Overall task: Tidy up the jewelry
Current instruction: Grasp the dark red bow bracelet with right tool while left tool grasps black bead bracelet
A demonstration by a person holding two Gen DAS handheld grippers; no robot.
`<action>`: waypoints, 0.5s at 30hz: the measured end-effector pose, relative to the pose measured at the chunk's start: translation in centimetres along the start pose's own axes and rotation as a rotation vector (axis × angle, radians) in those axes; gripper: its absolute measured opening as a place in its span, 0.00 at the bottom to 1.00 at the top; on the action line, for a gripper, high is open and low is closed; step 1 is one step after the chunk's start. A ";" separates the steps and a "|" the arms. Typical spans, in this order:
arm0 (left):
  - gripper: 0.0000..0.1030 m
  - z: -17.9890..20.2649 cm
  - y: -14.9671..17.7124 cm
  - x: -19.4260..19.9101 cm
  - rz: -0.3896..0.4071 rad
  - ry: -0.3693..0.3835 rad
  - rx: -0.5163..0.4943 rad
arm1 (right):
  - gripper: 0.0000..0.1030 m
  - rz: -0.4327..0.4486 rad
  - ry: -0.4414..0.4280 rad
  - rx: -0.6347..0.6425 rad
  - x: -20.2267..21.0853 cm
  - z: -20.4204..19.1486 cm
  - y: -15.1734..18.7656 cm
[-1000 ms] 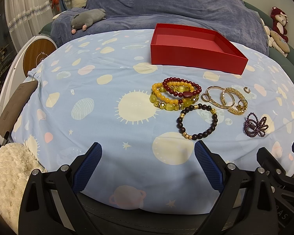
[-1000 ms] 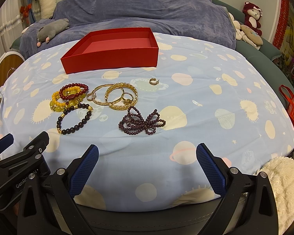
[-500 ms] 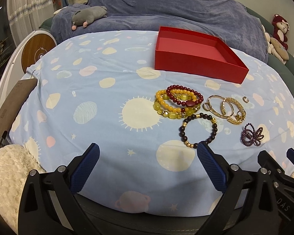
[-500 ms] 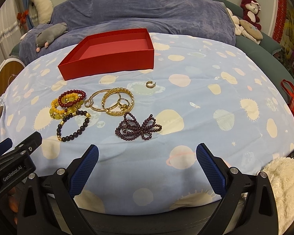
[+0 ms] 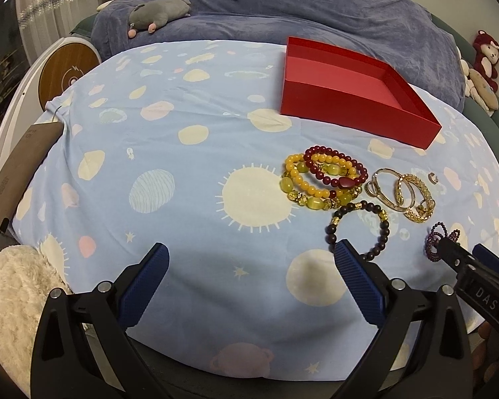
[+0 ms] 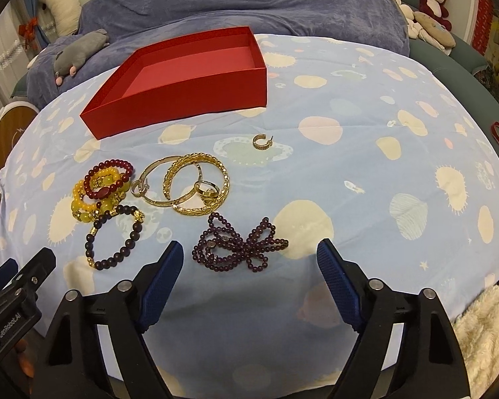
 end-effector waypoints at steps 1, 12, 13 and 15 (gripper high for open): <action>0.92 0.2 0.0 0.0 0.001 0.000 -0.008 | 0.68 -0.007 0.001 0.004 -0.3 -0.2 0.0; 0.91 3.7 -0.9 -1.6 -0.030 0.053 -0.095 | 0.18 -0.054 -0.024 0.003 -1.7 0.2 -0.1; 0.89 4.1 -1.0 -1.9 -0.036 0.060 -0.099 | 0.17 -0.057 -0.028 -0.002 -1.6 0.3 -0.1; 0.81 4.8 -1.0 -2.6 -0.050 0.079 -0.106 | 0.15 -0.063 -0.040 -0.013 -1.5 0.5 0.0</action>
Point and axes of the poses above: each gripper's, at about its wrist camera, not at the fingertips, and x roughly against the way its jaws point, z to its right, y to its underside, the point moved 7 cm from there along -x, roughly the way its jaws point, and after that the axes turned 1 degree about -z, right-handed, at the moved point
